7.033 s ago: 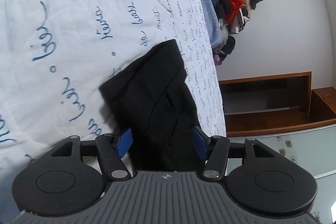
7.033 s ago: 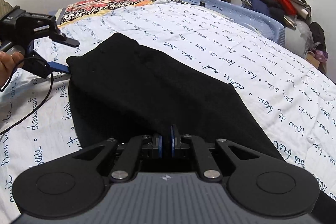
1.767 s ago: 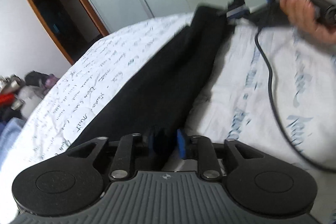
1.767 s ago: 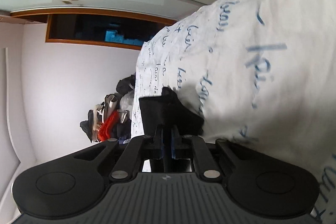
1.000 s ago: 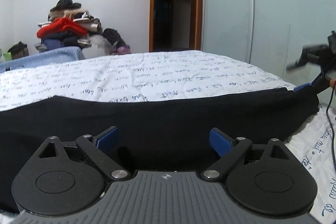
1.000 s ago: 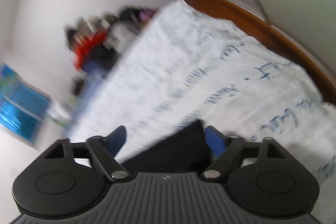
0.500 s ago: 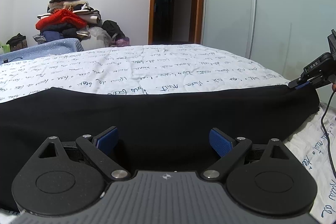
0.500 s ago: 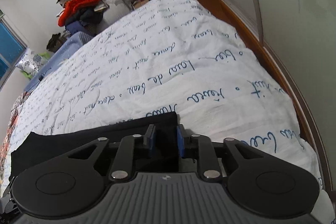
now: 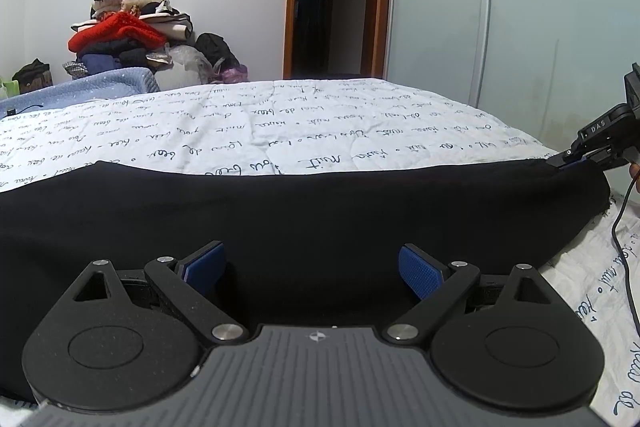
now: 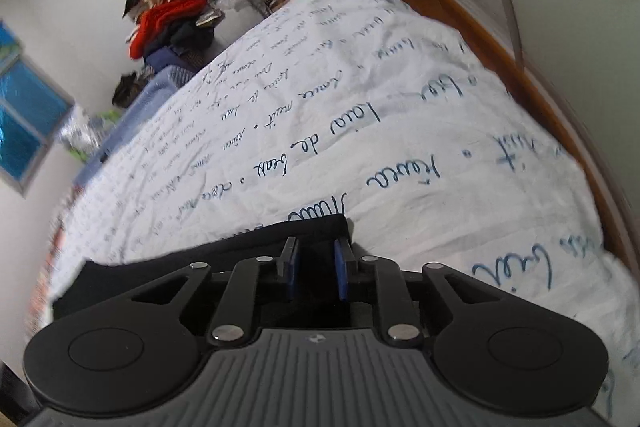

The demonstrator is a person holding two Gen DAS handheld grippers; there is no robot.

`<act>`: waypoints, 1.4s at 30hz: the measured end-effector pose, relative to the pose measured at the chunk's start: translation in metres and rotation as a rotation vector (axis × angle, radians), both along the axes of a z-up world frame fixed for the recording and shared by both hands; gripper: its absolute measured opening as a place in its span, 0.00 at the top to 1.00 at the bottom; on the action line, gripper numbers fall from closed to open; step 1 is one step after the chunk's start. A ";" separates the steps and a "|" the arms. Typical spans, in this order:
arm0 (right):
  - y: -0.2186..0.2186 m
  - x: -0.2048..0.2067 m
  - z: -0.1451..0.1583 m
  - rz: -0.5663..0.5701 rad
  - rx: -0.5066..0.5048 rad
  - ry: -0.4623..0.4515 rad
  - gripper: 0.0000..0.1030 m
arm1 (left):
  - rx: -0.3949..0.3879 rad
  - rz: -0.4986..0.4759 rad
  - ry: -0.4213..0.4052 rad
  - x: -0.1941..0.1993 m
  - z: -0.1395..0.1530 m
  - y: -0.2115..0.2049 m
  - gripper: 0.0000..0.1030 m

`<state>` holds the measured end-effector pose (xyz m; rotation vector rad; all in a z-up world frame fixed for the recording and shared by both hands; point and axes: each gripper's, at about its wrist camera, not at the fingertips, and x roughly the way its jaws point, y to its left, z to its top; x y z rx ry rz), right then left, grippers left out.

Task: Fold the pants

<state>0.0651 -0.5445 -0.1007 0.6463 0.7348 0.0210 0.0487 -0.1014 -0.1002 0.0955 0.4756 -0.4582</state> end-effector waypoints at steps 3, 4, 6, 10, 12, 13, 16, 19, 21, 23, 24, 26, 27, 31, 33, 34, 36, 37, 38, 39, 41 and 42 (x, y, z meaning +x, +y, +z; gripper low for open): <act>0.006 -0.004 0.011 0.018 -0.020 -0.049 0.93 | 0.000 0.002 0.008 0.001 -0.001 0.000 0.08; 0.006 -0.007 0.018 0.007 -0.032 -0.077 0.93 | 0.001 0.002 0.010 0.002 -0.001 0.000 0.08; 0.001 -0.012 0.026 -0.006 0.002 -0.134 0.93 | 0.002 0.003 0.012 0.002 -0.001 0.000 0.08; -0.002 -0.009 0.029 -0.011 0.021 -0.157 0.94 | 0.002 0.006 0.011 0.002 -0.001 0.000 0.08; -0.006 -0.013 0.030 -0.042 0.033 -0.182 0.94 | -0.002 0.010 0.009 0.002 -0.001 0.001 0.08; -0.011 -0.015 0.030 -0.057 0.053 -0.198 0.94 | -0.003 0.012 0.010 0.002 -0.001 0.001 0.08; -0.016 -0.016 0.025 -0.071 0.060 -0.184 0.94 | -0.005 0.010 0.013 0.003 -0.001 0.001 0.08; -0.002 -0.008 0.030 0.034 0.054 -0.191 0.91 | -0.001 0.007 0.017 0.003 -0.001 0.000 0.08; 0.018 0.006 0.039 0.192 0.044 -0.202 0.91 | 0.001 0.007 0.017 0.003 -0.001 -0.001 0.08; 0.039 0.029 0.047 0.361 0.035 -0.176 0.91 | 0.001 0.008 0.016 0.003 -0.001 -0.001 0.08; 0.049 0.043 0.049 0.432 0.016 -0.142 0.91 | 0.000 0.010 0.016 0.003 -0.001 -0.001 0.08; 0.067 0.072 0.048 0.549 -0.019 -0.062 0.91 | -0.003 0.014 0.017 0.003 -0.001 0.000 0.08; 0.074 0.086 0.045 0.604 -0.014 -0.023 0.91 | -0.005 0.016 0.017 0.003 -0.001 0.000 0.08; 0.099 0.129 0.028 0.755 -0.045 0.113 0.91 | -0.015 0.029 0.025 0.004 -0.001 0.002 0.08; 0.106 0.144 0.019 0.803 -0.076 0.171 0.91 | -0.020 0.034 0.032 0.005 -0.001 0.004 0.08; 0.108 0.147 0.016 0.828 -0.082 0.186 0.91 | -0.023 0.036 0.037 0.006 -0.002 0.004 0.08; 0.108 0.152 0.014 0.875 -0.086 0.192 0.91 | -0.024 0.038 0.047 0.007 -0.002 0.005 0.08; 0.110 0.153 0.015 0.904 -0.097 0.189 0.91 | -0.026 0.039 0.051 0.008 -0.002 0.005 0.08; 0.110 0.154 0.016 0.929 -0.103 0.185 0.91 | -0.027 0.040 0.055 0.009 -0.002 0.005 0.08; 0.108 0.155 0.015 0.947 -0.094 0.189 0.91 | -0.030 0.041 0.057 0.009 -0.003 0.006 0.08; 0.104 0.158 0.013 0.981 -0.049 0.199 0.91 | -0.037 0.044 0.061 0.009 -0.003 0.007 0.08; 0.103 0.159 0.010 1.002 -0.024 0.200 0.91 | -0.040 0.044 0.063 0.009 -0.003 0.007 0.08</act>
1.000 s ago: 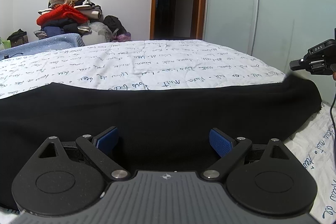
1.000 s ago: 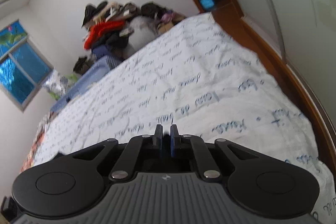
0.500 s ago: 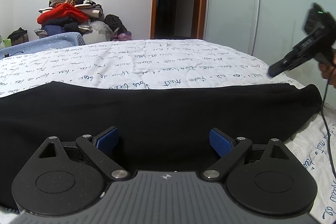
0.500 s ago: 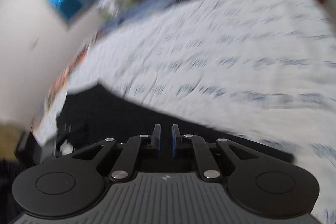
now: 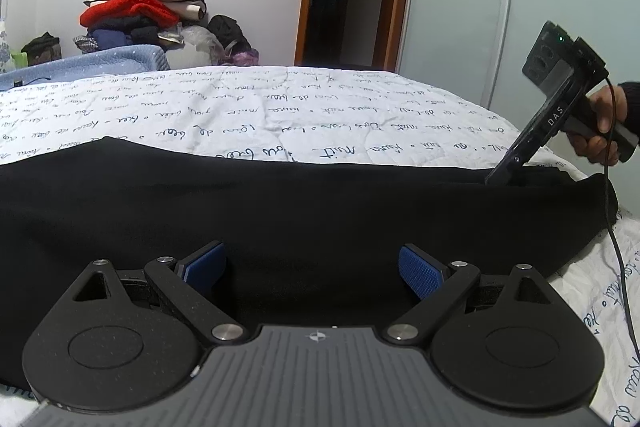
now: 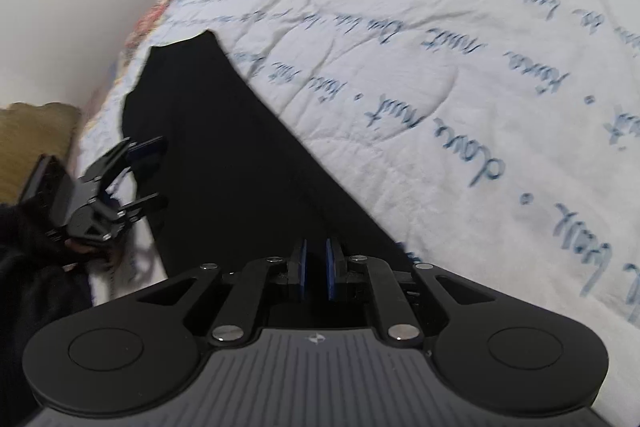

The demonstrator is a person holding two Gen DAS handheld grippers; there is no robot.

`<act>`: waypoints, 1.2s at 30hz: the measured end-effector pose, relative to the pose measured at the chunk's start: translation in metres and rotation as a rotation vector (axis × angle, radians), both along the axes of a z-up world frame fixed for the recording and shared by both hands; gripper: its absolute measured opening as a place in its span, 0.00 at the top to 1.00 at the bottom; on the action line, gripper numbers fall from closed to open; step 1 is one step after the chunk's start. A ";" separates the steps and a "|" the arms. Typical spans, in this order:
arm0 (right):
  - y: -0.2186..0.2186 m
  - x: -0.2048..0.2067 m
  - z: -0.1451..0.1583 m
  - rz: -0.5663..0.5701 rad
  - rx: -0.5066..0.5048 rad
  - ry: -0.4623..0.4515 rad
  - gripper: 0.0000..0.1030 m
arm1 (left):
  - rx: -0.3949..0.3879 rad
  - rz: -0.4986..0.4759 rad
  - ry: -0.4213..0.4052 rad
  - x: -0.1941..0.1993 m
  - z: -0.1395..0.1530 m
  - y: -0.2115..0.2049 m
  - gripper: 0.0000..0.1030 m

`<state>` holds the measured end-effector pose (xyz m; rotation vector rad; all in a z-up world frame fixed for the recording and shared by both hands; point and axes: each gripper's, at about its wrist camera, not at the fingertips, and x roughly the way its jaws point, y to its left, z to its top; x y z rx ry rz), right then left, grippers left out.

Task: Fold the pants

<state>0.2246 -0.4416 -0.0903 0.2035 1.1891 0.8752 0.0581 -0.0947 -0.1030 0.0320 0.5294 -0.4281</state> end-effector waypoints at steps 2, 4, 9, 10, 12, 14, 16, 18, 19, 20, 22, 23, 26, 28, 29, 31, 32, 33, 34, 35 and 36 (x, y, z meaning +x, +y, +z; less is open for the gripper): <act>0.001 0.006 -0.004 0.013 0.044 0.015 0.91 | -0.008 0.003 0.007 0.001 0.000 0.001 0.08; 0.004 0.014 -0.007 0.017 0.088 0.022 0.91 | -0.015 0.004 0.015 0.002 0.000 0.002 0.08; 0.023 0.033 -0.013 0.071 0.123 0.035 0.91 | -0.028 0.008 0.025 0.003 -0.001 0.003 0.08; 0.025 0.036 -0.012 0.080 0.123 0.036 0.91 | -0.031 0.010 0.026 0.003 -0.001 0.004 0.08; 0.029 0.039 -0.008 0.095 0.101 0.022 0.89 | -0.037 0.013 0.028 0.003 -0.001 0.004 0.08; 0.031 0.039 -0.002 0.113 0.085 0.001 0.78 | -0.046 0.016 0.030 0.003 -0.001 0.005 0.08; 0.029 0.038 0.003 0.111 0.096 -0.013 0.33 | -0.054 0.017 0.032 0.003 -0.001 0.006 0.08; 0.029 0.039 0.007 0.100 0.116 -0.031 0.21 | -0.061 0.018 0.033 0.004 -0.001 0.007 0.08; 0.030 0.040 0.006 0.095 0.120 -0.030 0.21 | -0.064 0.018 0.033 0.004 -0.001 0.007 0.08; 0.032 0.042 0.004 0.098 0.125 -0.012 0.21 | -0.066 0.018 0.033 0.004 -0.001 0.008 0.08; 0.035 0.045 0.002 0.092 0.132 -0.006 0.21 | -0.073 0.020 0.033 0.004 -0.001 0.009 0.08; 0.038 0.046 0.004 0.098 0.142 -0.009 0.21 | -0.078 0.021 0.034 0.004 -0.001 0.010 0.08; 0.047 0.042 0.019 0.128 0.177 -0.065 0.22 | -0.090 0.025 0.038 0.004 -0.001 0.012 0.08; 0.054 0.040 0.026 0.153 0.197 -0.086 0.22 | -0.098 0.026 0.040 0.005 0.000 0.013 0.08; 0.059 0.039 0.026 0.176 0.202 -0.082 0.22 | -0.101 0.026 0.041 0.005 0.000 0.013 0.08; 0.067 0.041 0.019 0.203 0.162 -0.057 0.22 | -0.109 0.026 0.041 0.005 0.000 0.015 0.08; 0.070 0.043 0.014 0.205 0.138 -0.042 0.22 | -0.113 0.027 0.042 0.005 0.000 0.015 0.08; 0.072 0.045 0.008 0.204 0.128 -0.023 0.22 | -0.117 0.029 0.042 0.005 0.000 0.016 0.08; 0.072 0.046 0.004 0.202 0.134 -0.002 0.21 | -0.121 0.030 0.043 0.005 0.000 0.016 0.08; 0.072 0.047 0.001 0.197 0.153 0.015 0.21 | -0.127 0.032 0.045 0.005 -0.001 0.017 0.08; 0.072 0.047 0.000 0.191 0.177 0.026 0.21 | -0.132 0.034 0.046 0.006 0.000 0.017 0.08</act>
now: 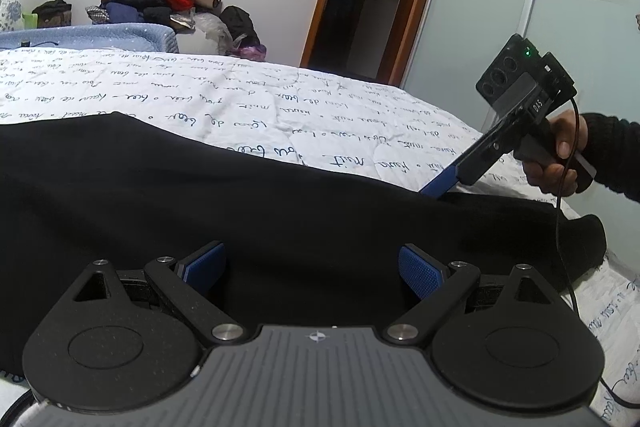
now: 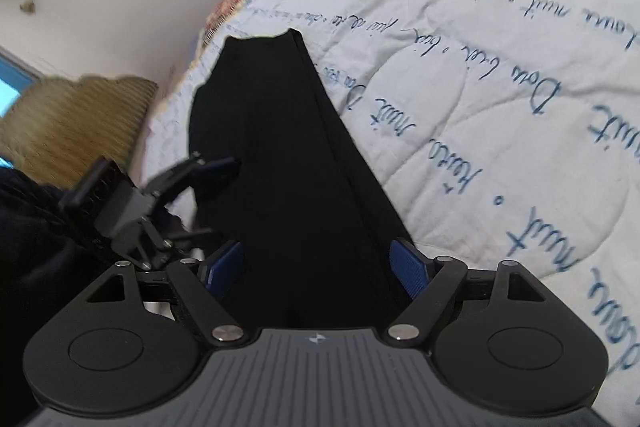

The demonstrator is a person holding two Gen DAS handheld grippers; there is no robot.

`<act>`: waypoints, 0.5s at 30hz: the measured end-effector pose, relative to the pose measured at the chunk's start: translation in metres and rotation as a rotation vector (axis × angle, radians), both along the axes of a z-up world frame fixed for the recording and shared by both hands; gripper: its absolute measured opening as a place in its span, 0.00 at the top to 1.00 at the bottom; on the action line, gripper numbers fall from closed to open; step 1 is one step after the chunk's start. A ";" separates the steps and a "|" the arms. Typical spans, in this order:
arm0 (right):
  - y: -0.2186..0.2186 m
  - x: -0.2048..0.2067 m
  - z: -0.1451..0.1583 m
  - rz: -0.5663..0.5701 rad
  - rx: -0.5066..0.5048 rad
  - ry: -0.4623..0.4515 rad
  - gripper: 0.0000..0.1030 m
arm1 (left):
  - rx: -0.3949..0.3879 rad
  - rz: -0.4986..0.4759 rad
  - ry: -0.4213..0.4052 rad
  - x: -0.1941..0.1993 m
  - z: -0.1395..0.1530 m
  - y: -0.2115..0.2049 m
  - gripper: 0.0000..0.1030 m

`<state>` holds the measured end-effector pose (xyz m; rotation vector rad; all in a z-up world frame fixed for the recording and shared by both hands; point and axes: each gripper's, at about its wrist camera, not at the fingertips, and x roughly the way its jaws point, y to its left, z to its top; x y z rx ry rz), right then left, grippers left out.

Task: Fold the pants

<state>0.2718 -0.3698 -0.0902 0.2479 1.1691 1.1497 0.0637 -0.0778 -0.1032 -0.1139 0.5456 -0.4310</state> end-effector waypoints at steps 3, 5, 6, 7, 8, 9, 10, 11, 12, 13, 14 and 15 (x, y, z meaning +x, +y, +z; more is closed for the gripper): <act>0.010 0.002 -0.003 0.021 0.024 0.043 0.22 | -0.013 0.002 0.005 0.001 -0.001 0.002 0.08; 0.022 0.002 -0.005 0.041 -0.002 0.043 0.42 | -0.018 0.003 0.006 0.001 0.000 0.002 0.08; 0.028 0.004 -0.007 0.055 -0.007 0.050 0.66 | -0.020 0.003 0.006 0.001 0.000 0.003 0.08; 0.034 0.005 -0.008 0.069 -0.023 0.051 0.88 | -0.022 0.004 0.006 0.001 0.000 0.003 0.08; 0.040 0.007 -0.010 0.079 -0.046 0.043 0.91 | -0.024 0.006 0.006 0.001 0.000 0.003 0.08; 0.044 0.009 -0.013 0.089 -0.062 0.043 0.93 | -0.026 0.007 0.007 0.001 0.000 0.004 0.08; 0.048 0.009 -0.013 0.100 -0.069 0.037 0.95 | -0.029 0.007 0.008 0.002 0.000 0.004 0.08; 0.050 0.009 -0.011 0.107 -0.070 0.024 0.95 | -0.032 0.008 0.009 0.001 0.000 0.005 0.08; 0.052 0.008 -0.005 0.114 -0.070 -0.001 0.95 | -0.036 0.009 0.010 0.001 0.000 0.005 0.08; 0.053 0.007 0.003 0.121 -0.057 -0.023 0.95 | -0.040 0.011 0.011 0.002 -0.001 0.006 0.08; 0.052 0.007 0.013 0.117 -0.034 -0.047 0.95 | -0.045 0.012 0.012 0.002 -0.001 0.007 0.08; 0.049 0.008 0.024 0.108 -0.005 -0.074 0.95 | -0.048 0.013 0.013 0.002 -0.001 0.007 0.08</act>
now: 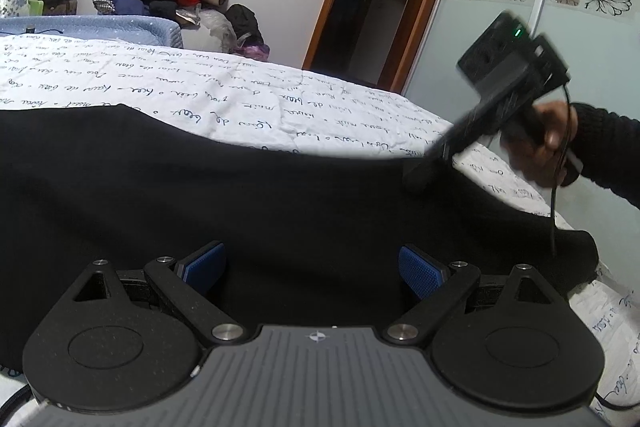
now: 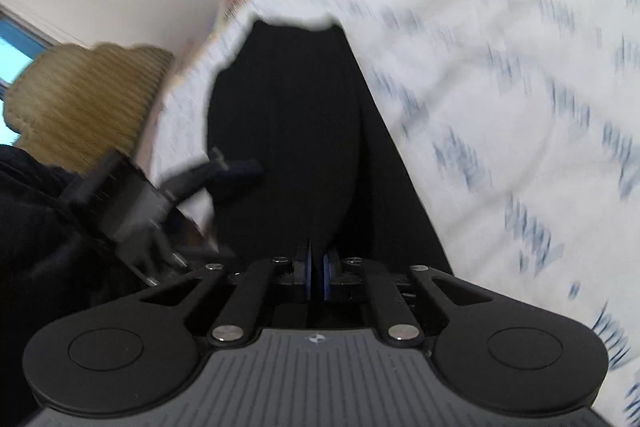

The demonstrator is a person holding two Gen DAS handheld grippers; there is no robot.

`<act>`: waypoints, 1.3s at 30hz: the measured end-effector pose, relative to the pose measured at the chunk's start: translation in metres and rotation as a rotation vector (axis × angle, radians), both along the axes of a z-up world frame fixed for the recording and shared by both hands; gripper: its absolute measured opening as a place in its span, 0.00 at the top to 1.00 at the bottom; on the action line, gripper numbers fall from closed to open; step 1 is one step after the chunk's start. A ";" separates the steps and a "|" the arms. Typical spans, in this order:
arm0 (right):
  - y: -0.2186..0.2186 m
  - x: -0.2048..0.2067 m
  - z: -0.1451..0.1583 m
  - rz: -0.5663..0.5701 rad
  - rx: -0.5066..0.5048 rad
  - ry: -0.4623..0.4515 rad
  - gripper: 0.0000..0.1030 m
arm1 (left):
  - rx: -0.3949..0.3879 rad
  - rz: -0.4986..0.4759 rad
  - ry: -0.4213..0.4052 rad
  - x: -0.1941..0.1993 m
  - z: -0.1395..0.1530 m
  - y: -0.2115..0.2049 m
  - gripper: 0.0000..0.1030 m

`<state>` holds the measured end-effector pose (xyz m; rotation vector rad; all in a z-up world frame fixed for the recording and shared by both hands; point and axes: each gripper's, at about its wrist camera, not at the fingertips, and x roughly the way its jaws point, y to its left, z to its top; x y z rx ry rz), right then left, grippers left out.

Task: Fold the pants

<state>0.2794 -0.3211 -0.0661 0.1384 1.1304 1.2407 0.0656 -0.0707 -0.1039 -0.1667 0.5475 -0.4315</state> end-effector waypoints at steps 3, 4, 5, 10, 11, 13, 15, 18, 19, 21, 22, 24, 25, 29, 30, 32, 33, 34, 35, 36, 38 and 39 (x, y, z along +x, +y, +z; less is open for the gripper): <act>-0.007 0.006 0.010 -0.028 -0.010 -0.045 0.95 | -0.010 0.003 0.002 0.001 0.000 0.001 0.08; -0.008 0.009 0.001 -0.046 -0.043 -0.029 0.96 | -0.012 0.003 0.003 0.001 0.000 0.001 0.08; -0.007 0.012 -0.011 -0.065 -0.089 -0.022 0.96 | -0.014 0.004 0.003 0.001 0.000 0.002 0.08; -0.021 0.017 -0.028 -0.176 -0.094 0.032 0.93 | -0.017 0.009 0.012 0.002 0.000 0.003 0.07; -0.025 0.014 -0.023 -0.203 -0.104 0.004 0.93 | -0.017 0.009 0.013 0.003 0.000 0.003 0.07; -0.046 0.009 -0.010 -0.298 -0.114 -0.023 0.93 | -0.018 0.011 0.016 0.004 -0.001 0.003 0.07; -0.076 -0.001 0.006 -0.426 -0.089 -0.029 0.93 | -0.019 0.012 0.020 0.004 -0.001 0.004 0.07; -0.116 -0.038 0.030 -0.562 0.004 -0.045 0.93 | -0.024 0.012 0.026 0.005 -0.001 0.005 0.07; -0.124 -0.056 0.033 -0.596 0.037 -0.040 0.93 | -0.024 0.011 0.028 0.006 -0.002 0.005 0.07; -0.128 -0.090 0.027 -0.597 0.035 -0.017 0.93 | -0.026 0.011 0.028 0.006 -0.002 0.005 0.07; -0.124 -0.104 0.017 -0.589 -0.031 -0.011 0.93 | -0.026 0.011 0.028 0.006 -0.002 0.005 0.07; -0.127 -0.123 -0.008 -0.652 -0.291 -0.045 0.95 | -0.027 0.010 0.027 0.006 -0.002 0.005 0.07; -0.146 -0.128 -0.020 -0.723 -0.344 -0.053 0.99 | -0.028 0.010 0.025 0.005 -0.002 0.005 0.07; -0.208 -0.160 -0.002 -1.185 -0.277 -0.089 0.93 | -0.026 0.011 0.027 0.006 -0.002 0.004 0.07; -0.210 -0.170 0.006 -1.227 -0.276 -0.126 0.93 | -0.024 0.012 0.028 0.006 -0.002 0.004 0.07; -0.213 -0.190 0.012 -1.251 -0.147 -0.112 0.91 | -0.020 0.012 0.029 0.006 -0.002 0.003 0.07; -0.214 -0.200 0.013 -1.266 -0.089 -0.094 0.90 | -0.017 0.012 0.029 0.006 -0.002 0.002 0.07; -0.215 -0.212 0.012 -1.292 -0.036 -0.085 0.86 | -0.014 0.011 0.029 0.005 -0.002 0.002 0.07; -0.214 -0.221 0.012 -1.321 -0.004 -0.080 0.84 | -0.012 0.011 0.029 0.005 -0.002 0.002 0.06; -0.213 -0.232 0.008 -1.358 0.016 -0.072 0.76 | -0.010 0.010 0.029 0.005 -0.001 0.001 0.06; -0.220 -0.257 -0.007 -1.442 0.021 -0.048 0.61 | -0.004 0.009 0.029 0.005 -0.001 0.000 0.06; -0.225 -0.268 -0.014 -1.470 0.012 -0.038 0.52 | -0.001 0.008 0.029 0.005 -0.001 0.000 0.06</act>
